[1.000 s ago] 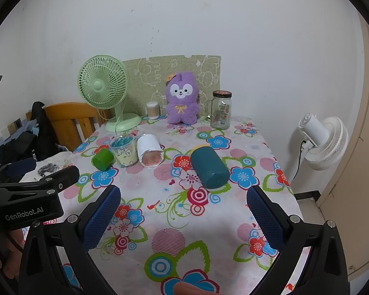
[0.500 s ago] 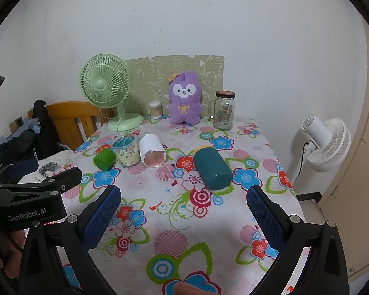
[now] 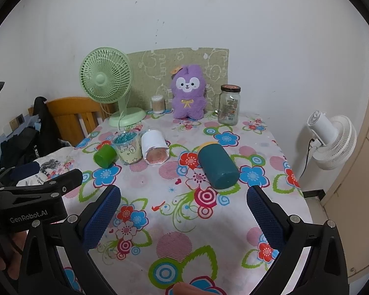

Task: Flip cup upside down
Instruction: 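Move the right tool toward the white paper cup lying on its side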

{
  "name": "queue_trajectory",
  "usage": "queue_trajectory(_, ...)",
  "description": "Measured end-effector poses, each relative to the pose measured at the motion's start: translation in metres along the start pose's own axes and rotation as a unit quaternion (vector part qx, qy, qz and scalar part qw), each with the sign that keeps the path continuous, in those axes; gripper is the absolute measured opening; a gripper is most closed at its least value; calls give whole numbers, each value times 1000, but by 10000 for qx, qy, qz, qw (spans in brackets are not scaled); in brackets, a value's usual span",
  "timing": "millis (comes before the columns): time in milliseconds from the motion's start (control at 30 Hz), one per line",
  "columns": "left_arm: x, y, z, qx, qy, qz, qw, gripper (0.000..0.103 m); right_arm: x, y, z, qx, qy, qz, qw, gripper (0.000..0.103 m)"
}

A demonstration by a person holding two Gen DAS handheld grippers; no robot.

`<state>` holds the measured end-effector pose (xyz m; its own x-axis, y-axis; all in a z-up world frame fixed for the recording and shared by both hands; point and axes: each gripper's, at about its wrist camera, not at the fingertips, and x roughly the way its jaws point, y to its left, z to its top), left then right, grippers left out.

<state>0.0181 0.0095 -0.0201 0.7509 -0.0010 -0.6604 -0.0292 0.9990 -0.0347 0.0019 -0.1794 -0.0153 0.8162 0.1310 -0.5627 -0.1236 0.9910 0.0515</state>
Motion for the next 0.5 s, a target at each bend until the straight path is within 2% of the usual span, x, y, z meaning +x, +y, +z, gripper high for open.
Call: queue_trajectory(500, 44, 11, 24, -79, 277, 86, 9995, 103, 48, 5, 31, -424, 225, 78, 9988, 103)
